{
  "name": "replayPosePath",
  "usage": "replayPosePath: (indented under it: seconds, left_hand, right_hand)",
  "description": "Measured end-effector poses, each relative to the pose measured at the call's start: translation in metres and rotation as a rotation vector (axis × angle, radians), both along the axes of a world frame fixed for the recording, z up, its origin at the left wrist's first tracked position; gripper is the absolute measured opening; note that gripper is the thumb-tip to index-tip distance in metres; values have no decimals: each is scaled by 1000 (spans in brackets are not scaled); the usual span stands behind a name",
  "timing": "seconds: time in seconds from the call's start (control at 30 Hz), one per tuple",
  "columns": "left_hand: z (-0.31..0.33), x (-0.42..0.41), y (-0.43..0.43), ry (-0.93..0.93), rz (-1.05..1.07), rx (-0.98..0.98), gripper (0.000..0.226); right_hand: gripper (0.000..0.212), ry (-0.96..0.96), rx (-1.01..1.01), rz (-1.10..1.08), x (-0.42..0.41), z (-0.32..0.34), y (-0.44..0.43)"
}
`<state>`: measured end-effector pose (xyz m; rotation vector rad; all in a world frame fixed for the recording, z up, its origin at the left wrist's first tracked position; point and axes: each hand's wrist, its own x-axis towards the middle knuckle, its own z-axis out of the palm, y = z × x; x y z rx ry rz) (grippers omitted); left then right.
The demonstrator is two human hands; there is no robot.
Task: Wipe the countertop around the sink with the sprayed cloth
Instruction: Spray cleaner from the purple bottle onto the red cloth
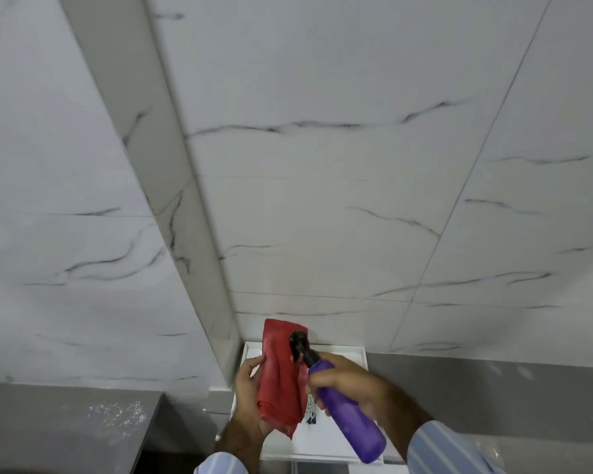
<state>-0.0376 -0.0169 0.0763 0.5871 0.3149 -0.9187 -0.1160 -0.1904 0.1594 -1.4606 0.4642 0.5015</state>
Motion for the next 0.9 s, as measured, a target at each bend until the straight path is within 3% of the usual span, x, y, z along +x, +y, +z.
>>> replayPosePath:
  seconds: [0.33,0.57,0.9]
  left_hand:
    - [22,-10,6,13,43,60,59]
    - [19,-13,10,12,93,81,58]
    - [9,-7,20,-39,105,15,53]
  right_hand:
    - [20,188,13,94,-2,12,3]
    - [26,220,-61,79,0,3,4]
    - [26,116,-88,44,8,-11,7]
